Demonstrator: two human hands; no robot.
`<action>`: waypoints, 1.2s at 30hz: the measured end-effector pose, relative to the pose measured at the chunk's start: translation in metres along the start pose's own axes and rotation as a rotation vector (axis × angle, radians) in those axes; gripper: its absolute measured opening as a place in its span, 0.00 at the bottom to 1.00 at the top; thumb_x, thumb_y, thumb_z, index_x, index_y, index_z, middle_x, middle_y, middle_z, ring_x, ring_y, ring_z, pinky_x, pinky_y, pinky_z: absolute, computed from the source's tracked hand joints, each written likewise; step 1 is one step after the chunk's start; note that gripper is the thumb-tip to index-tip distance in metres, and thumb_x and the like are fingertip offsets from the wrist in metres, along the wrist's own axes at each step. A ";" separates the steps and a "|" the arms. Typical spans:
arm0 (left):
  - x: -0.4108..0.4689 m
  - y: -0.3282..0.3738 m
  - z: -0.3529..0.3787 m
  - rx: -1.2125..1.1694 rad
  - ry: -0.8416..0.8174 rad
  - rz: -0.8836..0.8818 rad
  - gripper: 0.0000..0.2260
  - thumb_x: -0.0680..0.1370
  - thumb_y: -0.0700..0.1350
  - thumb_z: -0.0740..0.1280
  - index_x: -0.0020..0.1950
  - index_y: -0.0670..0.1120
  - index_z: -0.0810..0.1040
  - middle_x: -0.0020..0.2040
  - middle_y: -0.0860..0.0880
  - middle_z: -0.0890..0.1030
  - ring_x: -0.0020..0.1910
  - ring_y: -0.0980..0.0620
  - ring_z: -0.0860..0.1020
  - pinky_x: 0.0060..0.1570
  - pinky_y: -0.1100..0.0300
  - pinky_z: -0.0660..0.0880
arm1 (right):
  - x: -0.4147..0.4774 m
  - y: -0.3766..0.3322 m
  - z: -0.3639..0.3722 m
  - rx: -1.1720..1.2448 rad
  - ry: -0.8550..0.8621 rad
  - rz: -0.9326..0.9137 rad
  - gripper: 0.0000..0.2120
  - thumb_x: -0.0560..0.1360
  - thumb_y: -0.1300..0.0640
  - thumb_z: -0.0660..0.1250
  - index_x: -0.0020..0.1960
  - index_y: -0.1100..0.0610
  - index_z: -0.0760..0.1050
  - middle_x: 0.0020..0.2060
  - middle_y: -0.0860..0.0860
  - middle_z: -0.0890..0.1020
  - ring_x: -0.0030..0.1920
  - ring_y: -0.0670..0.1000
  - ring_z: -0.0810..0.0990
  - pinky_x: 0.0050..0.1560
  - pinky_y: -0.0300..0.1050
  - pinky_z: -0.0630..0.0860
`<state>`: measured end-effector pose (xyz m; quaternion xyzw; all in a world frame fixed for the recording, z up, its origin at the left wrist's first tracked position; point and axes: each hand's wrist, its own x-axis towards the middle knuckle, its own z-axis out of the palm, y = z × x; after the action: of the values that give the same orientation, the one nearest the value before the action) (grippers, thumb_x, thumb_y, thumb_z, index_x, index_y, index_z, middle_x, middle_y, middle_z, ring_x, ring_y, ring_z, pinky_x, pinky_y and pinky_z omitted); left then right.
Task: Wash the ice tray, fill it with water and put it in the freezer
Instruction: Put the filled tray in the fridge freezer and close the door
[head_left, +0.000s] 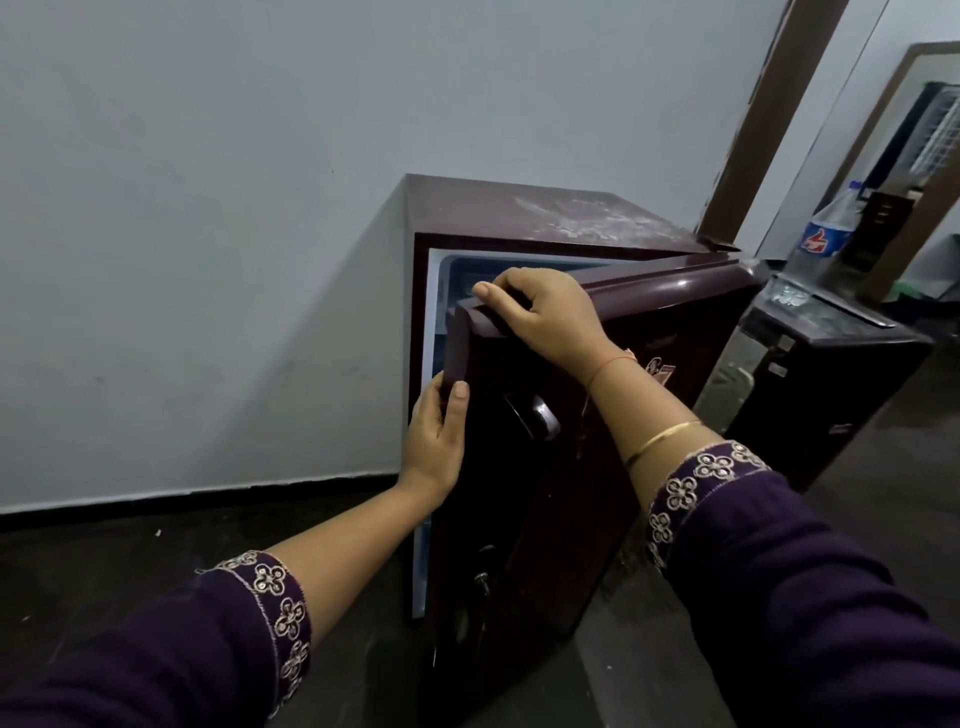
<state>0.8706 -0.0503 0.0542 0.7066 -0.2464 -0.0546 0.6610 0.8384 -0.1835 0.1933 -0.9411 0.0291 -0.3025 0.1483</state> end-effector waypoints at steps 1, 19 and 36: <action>0.006 -0.002 -0.002 0.011 -0.004 0.022 0.25 0.80 0.58 0.56 0.72 0.46 0.64 0.64 0.58 0.67 0.61 0.64 0.67 0.54 0.80 0.62 | 0.006 0.002 0.006 -0.055 0.004 -0.043 0.22 0.77 0.38 0.56 0.44 0.55 0.79 0.39 0.47 0.82 0.41 0.48 0.79 0.46 0.48 0.75; 0.162 -0.039 -0.008 0.154 0.166 -0.065 0.37 0.74 0.68 0.49 0.72 0.43 0.64 0.69 0.44 0.72 0.68 0.46 0.70 0.68 0.49 0.66 | 0.132 0.039 0.098 -0.362 -0.081 -0.049 0.28 0.78 0.38 0.50 0.62 0.58 0.72 0.62 0.56 0.76 0.66 0.59 0.71 0.63 0.55 0.64; 0.169 -0.061 0.001 0.126 0.321 0.032 0.47 0.64 0.80 0.47 0.60 0.41 0.69 0.53 0.43 0.77 0.51 0.46 0.77 0.44 0.57 0.70 | 0.133 0.040 0.107 -0.400 0.076 -0.123 0.24 0.76 0.38 0.52 0.48 0.56 0.76 0.44 0.53 0.82 0.47 0.58 0.79 0.51 0.52 0.67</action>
<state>1.0342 -0.1220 0.0374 0.7423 -0.1516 0.0850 0.6472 1.0099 -0.2128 0.1730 -0.9397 0.0367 -0.3345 -0.0614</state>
